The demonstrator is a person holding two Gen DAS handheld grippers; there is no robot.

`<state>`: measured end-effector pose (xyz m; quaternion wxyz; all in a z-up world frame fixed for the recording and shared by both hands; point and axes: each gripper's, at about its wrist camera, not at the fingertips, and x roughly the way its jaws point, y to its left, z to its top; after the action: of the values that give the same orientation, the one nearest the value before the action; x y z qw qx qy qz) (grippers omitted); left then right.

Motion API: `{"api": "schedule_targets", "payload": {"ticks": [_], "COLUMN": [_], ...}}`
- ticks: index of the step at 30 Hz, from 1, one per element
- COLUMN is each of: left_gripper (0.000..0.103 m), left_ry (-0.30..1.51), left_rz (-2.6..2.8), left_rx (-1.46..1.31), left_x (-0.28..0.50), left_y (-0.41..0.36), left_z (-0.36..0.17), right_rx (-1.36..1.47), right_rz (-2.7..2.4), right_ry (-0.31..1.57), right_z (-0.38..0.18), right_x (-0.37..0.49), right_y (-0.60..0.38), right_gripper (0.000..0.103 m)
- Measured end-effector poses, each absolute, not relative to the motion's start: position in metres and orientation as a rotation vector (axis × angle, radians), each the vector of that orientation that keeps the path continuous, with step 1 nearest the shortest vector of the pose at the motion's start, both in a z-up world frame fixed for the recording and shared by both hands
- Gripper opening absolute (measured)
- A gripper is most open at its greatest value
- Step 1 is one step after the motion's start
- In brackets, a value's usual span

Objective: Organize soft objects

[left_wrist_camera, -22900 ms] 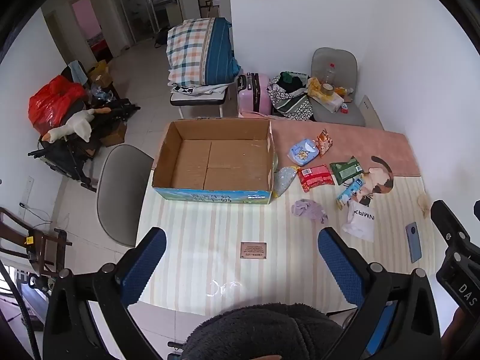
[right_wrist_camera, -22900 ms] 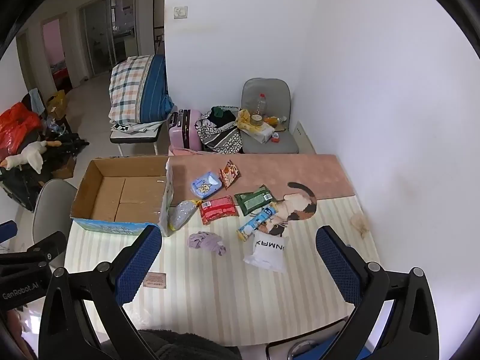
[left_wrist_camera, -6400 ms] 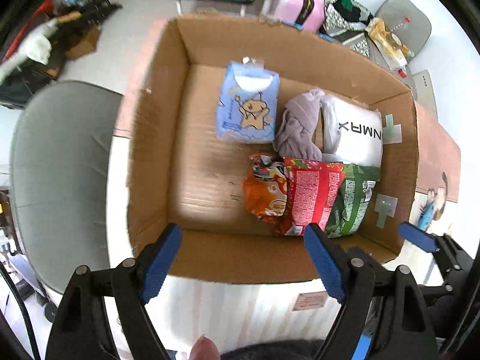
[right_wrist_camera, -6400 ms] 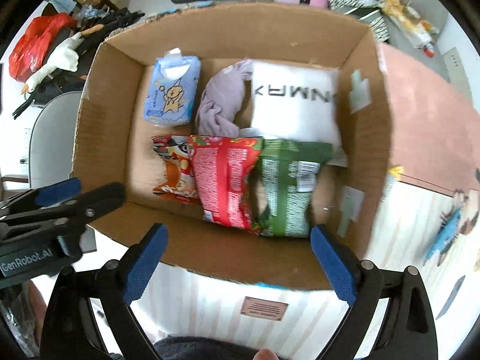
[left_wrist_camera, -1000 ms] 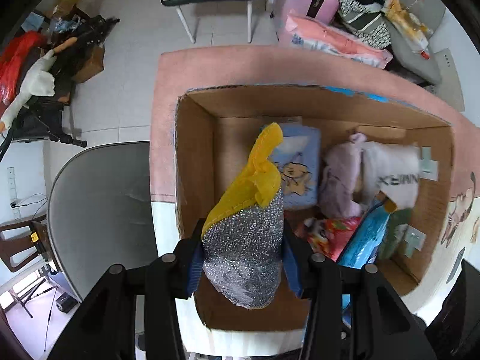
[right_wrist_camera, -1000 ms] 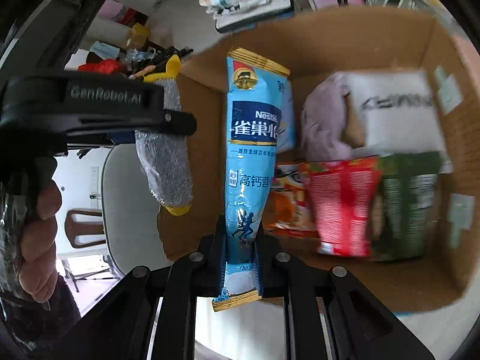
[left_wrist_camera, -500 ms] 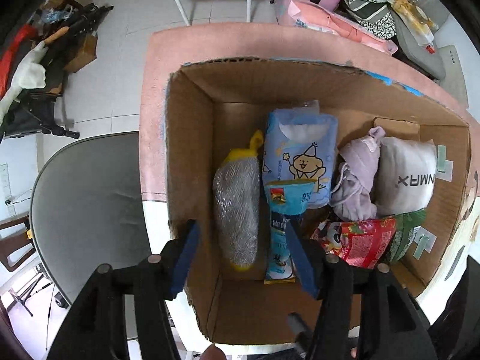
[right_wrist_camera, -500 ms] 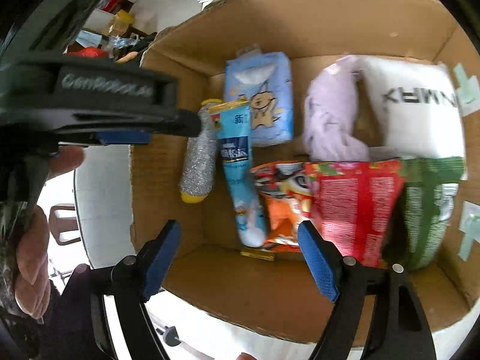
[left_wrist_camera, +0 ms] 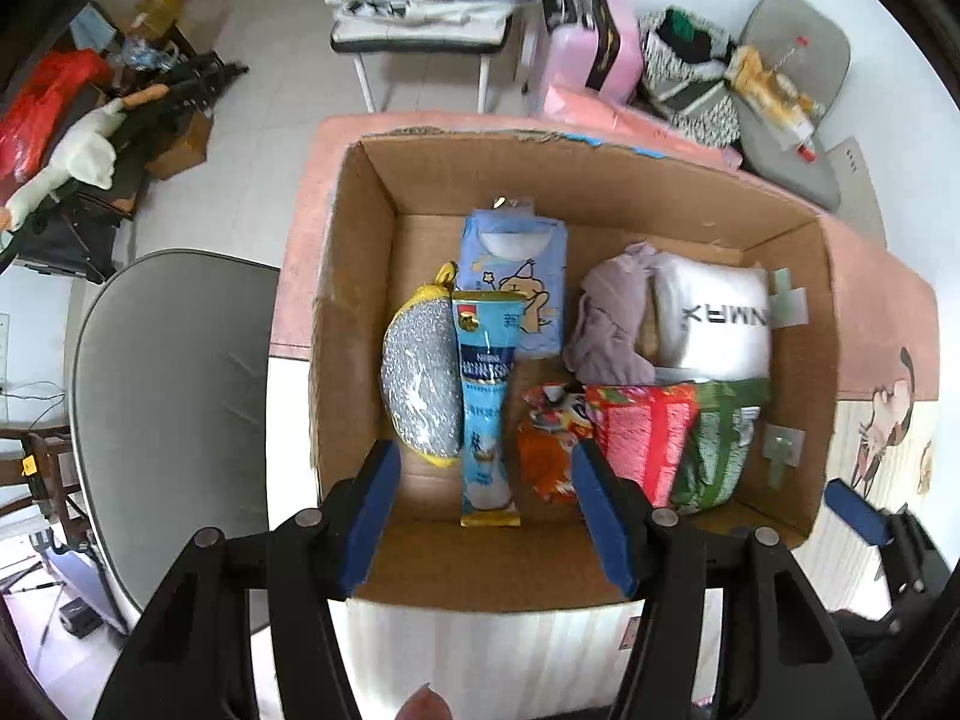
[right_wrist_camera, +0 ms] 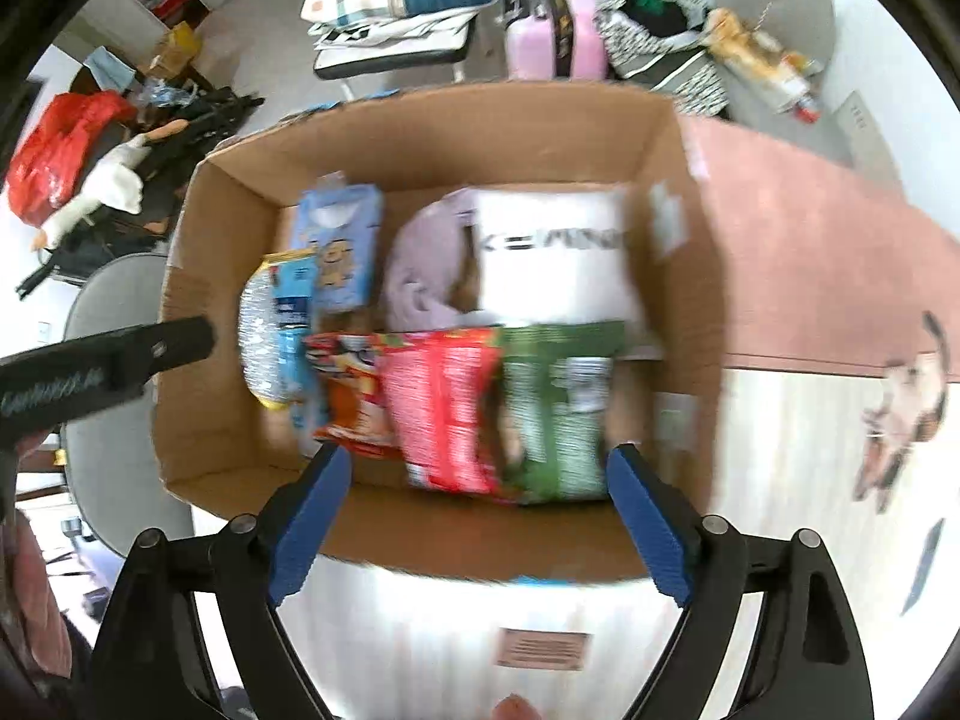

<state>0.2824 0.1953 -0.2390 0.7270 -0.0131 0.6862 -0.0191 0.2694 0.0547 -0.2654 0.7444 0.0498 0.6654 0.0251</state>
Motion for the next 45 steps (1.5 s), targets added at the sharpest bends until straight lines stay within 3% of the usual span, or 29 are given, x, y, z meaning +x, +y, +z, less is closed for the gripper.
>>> {"api": "schedule_targets", "payload": {"ticks": [3,7,16,32,45], "left_gripper": [0.09,0.1,0.1,0.1,0.1], "left_ry": [1.46,1.404,1.289,1.067,1.021], "left_rz": [-0.015,0.016,0.026,0.011,0.007], "left_rx": [-0.034,-0.029,-0.025,0.008,-0.021], "left_x": [0.268,0.254,0.223,0.121,0.072], "left_y": [0.195,0.193,0.187,0.173,0.177], "left_z": [-0.228,-0.215,-0.169,-0.045,-0.005], "right_rx": [0.069,0.038,0.028,0.01,-0.013], "right_rz": [0.029,-0.008,-0.035,-0.034,0.022], "right_ry": [1.426,1.387,1.311,1.056,0.974], "right_z": [-0.249,-0.23,-0.194,-0.033,0.032], "right_x": [0.264,0.253,0.233,0.119,0.064], "right_y": [0.044,0.034,0.018,-0.007,-0.007], "right_gripper": [0.103,0.103,0.103,0.103,0.103]}}
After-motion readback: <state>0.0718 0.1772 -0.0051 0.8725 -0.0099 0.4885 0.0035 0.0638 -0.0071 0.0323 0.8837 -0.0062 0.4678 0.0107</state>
